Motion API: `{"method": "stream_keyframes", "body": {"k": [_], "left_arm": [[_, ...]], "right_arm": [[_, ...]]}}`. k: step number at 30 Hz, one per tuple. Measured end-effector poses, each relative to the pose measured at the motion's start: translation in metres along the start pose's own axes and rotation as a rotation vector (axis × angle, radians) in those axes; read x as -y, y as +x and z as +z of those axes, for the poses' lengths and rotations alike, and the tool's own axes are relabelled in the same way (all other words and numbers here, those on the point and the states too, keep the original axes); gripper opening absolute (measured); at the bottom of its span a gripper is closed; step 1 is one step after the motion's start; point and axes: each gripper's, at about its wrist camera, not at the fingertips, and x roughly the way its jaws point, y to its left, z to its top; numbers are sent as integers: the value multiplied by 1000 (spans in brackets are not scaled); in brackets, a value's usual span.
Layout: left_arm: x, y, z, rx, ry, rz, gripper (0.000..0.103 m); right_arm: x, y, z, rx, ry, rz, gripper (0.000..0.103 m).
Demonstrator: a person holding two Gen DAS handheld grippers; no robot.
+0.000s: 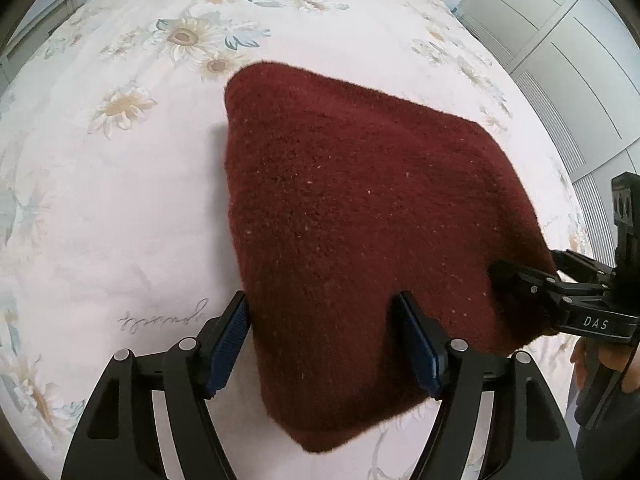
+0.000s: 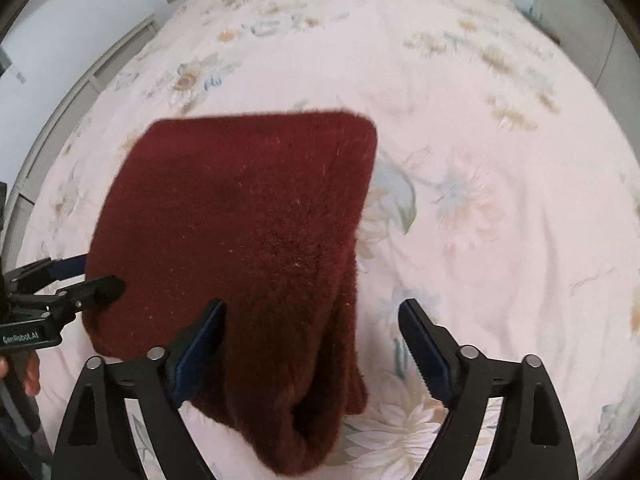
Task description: Fold small clothes
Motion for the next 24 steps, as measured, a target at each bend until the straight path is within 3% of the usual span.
{"method": "stream_keyframes", "body": {"k": [1,3,5,11,14,24], "left_arm": [[0,-5,0,1,2,4,70],[5,-11,-2,9,3,7,81],[9,-13,-1,24,9,19,102],[8,-14,-9,70,1,80,102],[4,0,-11,55,8,131,102],[-4,20,-28,78,58,113,103]], "right_arm": [[-1,-4,0,22,1,1,101],[-2,-8,-1,55,-1,-14,103],[-5,-3,1,56,-7,-40,103],[9,15,-8,22,4,-118,103],[21,28,-16,13,23,-115,103],[35,35,-39,67,108,-105,103]]}}
